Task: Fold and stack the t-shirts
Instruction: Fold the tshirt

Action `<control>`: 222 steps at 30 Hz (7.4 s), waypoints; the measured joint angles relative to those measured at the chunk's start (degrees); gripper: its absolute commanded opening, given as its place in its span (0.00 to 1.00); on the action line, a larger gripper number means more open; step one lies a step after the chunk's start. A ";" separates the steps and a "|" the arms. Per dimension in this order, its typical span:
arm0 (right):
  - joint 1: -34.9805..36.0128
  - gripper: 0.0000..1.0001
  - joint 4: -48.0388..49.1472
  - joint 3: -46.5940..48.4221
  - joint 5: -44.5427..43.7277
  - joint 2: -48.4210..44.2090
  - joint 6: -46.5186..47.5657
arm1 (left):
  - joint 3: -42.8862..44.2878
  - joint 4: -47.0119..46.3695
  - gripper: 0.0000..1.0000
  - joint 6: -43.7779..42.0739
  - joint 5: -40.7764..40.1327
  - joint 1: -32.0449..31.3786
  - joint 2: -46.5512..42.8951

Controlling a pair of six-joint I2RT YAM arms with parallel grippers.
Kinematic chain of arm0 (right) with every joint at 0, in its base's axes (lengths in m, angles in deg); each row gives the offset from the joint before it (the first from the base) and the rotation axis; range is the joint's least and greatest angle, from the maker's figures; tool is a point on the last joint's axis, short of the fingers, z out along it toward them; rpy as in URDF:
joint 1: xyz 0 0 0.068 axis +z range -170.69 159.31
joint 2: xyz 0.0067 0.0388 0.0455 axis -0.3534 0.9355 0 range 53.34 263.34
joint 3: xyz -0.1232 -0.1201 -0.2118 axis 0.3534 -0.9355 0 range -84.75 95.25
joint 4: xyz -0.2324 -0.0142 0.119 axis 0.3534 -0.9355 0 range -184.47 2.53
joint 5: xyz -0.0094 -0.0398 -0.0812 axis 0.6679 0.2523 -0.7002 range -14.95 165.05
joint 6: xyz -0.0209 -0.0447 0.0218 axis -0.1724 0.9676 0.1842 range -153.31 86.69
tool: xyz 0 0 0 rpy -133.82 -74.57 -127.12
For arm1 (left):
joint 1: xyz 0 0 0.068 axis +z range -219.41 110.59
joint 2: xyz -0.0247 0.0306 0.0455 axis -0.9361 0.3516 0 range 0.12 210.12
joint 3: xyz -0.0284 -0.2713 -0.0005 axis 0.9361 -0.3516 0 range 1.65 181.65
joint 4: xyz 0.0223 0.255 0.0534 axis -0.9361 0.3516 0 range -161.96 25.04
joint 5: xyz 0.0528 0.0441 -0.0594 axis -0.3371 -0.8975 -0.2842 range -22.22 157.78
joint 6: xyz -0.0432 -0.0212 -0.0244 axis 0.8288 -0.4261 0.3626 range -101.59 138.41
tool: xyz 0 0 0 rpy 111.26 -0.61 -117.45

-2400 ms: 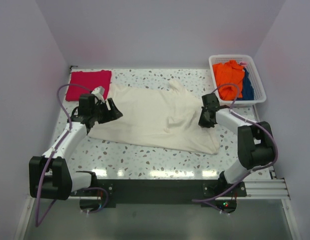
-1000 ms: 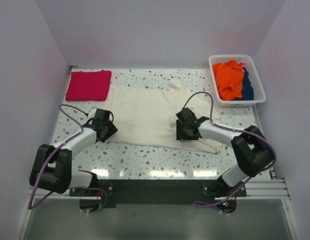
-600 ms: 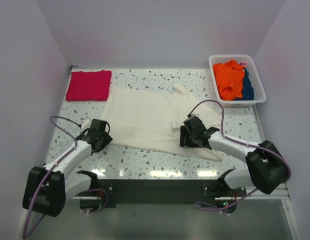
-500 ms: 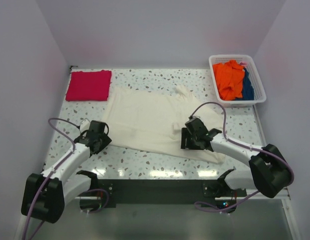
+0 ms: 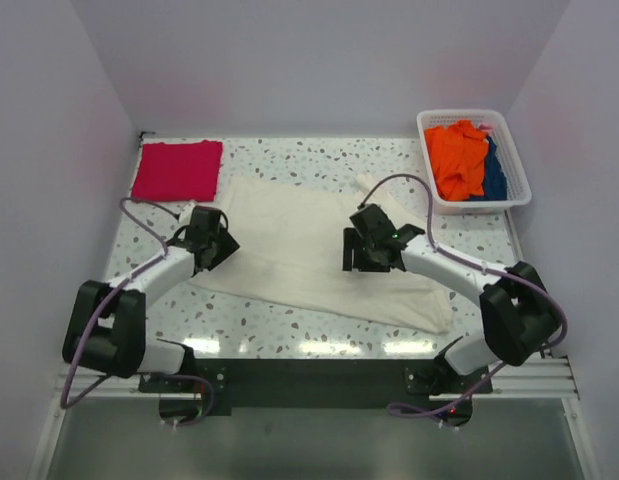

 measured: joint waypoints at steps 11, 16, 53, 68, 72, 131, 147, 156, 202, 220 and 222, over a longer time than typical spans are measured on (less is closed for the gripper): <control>1.40 0.68 1.09 7.48 -0.74 11.50 1.75 | 1.01 -5.25 0.57 1.70 -1.81 -0.07 8.00; 1.57 0.68 0.96 8.37 -2.58 12.22 2.27 | -4.81 -1.57 0.58 3.34 -5.22 -0.07 0.13; -22.95 0.53 2.51 9.49 -3.23 14.56 7.13 | 27.52 -10.49 0.70 -6.19 24.70 -23.43 30.27; -22.97 0.34 4.13 8.07 -1.97 15.15 6.95 | 34.05 -13.73 0.51 -5.27 30.01 -27.98 39.08; -22.97 0.22 4.04 7.63 -1.92 15.10 7.04 | 35.50 -13.97 0.39 -5.31 30.23 -28.17 39.91; -22.97 0.06 4.94 7.72 -4.98 15.78 7.80 | 28.28 -24.46 0.21 -12.00 27.34 -28.85 35.56; -22.97 0.00 4.00 7.50 -6.93 4.70 7.67 | 28.26 -24.46 0.22 -13.11 26.43 -28.85 35.56; -23.63 0.15 3.89 6.69 -7.85 5.79 7.72 | 28.26 -22.29 0.52 -13.14 20.20 -28.87 35.56; -23.43 0.50 6.25 23.71 2.82 20.28 10.69 | 69.13 17.79 0.59 -19.41 -17.22 2.38 56.92; -23.43 0.50 6.67 23.19 3.04 20.28 10.86 | 72.91 16.57 0.60 -21.18 -10.86 7.96 59.30; -23.43 0.50 6.64 23.17 3.04 20.28 10.86 | 73.37 16.65 0.61 -21.77 -10.60 8.09 59.58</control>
